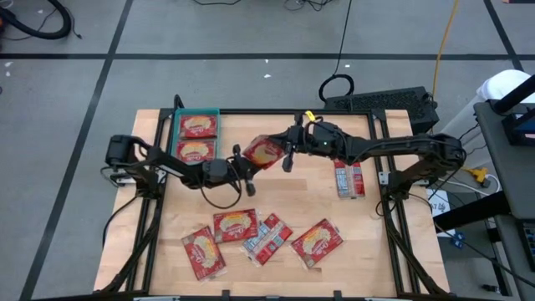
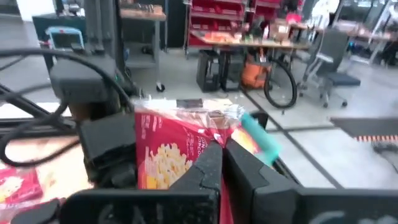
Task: Sort popcorn bags into baskets
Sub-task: Put the popcorn bag into the blue bin
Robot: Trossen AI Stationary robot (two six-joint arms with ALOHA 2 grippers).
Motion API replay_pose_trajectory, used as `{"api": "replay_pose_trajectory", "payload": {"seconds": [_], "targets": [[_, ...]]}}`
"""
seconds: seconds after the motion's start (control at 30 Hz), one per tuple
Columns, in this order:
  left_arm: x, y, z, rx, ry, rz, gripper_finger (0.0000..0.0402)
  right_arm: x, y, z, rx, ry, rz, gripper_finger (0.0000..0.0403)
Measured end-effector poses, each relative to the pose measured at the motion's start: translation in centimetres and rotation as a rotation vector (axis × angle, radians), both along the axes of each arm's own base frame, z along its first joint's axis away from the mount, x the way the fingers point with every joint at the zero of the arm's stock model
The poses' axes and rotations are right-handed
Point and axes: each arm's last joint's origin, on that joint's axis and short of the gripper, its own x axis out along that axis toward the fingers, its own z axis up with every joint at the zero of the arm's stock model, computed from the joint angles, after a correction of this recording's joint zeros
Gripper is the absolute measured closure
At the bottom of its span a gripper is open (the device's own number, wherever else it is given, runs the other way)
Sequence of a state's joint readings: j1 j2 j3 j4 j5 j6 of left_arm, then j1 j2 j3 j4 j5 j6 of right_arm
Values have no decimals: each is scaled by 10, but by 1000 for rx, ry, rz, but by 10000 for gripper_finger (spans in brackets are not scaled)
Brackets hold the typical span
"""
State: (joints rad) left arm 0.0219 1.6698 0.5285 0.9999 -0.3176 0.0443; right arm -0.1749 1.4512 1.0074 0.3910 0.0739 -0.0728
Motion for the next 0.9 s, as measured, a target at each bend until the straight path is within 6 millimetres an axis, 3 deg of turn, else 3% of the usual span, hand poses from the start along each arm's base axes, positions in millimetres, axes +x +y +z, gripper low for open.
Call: {"api": "replay_pose_trajectory", "payload": {"seconds": [0.2,0.43,0.67,0.77,0.9], "targets": [[-23,9,16,-7,215,30,395,-11,1,-8,96,152,-17,362],[-64,12,39,-41,419,5,397,-16,3,-17,206,323,-4,241],[-79,9,28,-138,586,-42,397,-4,10,5,132,251,75,143],[-78,6,22,-160,621,-45,396,6,14,8,120,217,97,130],[-75,4,17,-162,636,-53,391,25,14,-6,128,262,103,127]]}}
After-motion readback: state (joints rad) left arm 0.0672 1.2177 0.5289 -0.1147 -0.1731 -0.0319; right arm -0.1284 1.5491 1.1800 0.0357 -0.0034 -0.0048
